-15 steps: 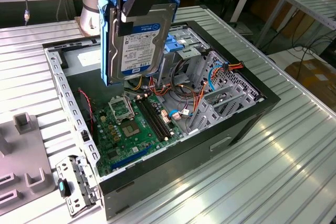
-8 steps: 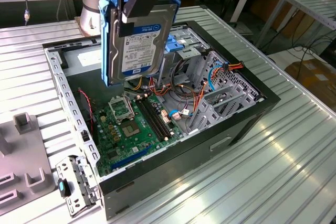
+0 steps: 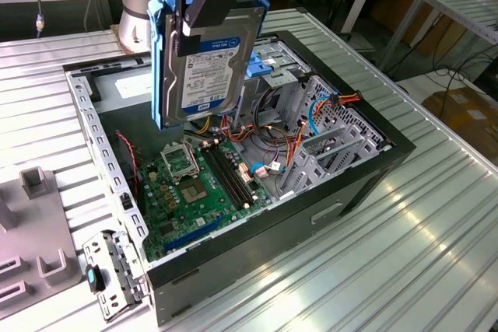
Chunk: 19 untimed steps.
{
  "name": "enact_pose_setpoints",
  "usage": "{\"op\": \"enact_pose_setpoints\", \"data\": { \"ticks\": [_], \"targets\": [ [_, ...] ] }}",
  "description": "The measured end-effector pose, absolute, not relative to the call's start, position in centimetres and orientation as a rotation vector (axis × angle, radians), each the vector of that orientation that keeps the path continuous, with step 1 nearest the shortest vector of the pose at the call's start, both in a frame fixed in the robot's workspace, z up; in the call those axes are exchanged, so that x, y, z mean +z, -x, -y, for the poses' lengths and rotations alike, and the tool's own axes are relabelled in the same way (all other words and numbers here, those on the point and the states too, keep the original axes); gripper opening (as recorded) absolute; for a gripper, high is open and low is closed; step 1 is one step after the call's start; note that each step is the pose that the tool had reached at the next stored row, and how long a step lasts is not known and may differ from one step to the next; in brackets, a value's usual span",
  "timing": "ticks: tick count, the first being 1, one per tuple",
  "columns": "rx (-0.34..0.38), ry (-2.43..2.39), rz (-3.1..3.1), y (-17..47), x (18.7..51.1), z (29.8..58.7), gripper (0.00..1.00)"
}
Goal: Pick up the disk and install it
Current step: 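Insert the disk into the insertion slot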
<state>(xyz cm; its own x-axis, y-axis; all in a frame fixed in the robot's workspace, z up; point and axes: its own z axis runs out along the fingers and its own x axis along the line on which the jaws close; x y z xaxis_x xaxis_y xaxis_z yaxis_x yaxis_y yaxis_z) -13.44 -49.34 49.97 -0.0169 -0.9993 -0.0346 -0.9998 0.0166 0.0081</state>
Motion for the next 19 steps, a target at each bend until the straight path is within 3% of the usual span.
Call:
{"op": "enact_pose_setpoints", "data": {
  "ticks": [19],
  "targets": [
    [0.047,2.188,-2.227,11.8,50.0,51.4,0.37]
  ]
}}
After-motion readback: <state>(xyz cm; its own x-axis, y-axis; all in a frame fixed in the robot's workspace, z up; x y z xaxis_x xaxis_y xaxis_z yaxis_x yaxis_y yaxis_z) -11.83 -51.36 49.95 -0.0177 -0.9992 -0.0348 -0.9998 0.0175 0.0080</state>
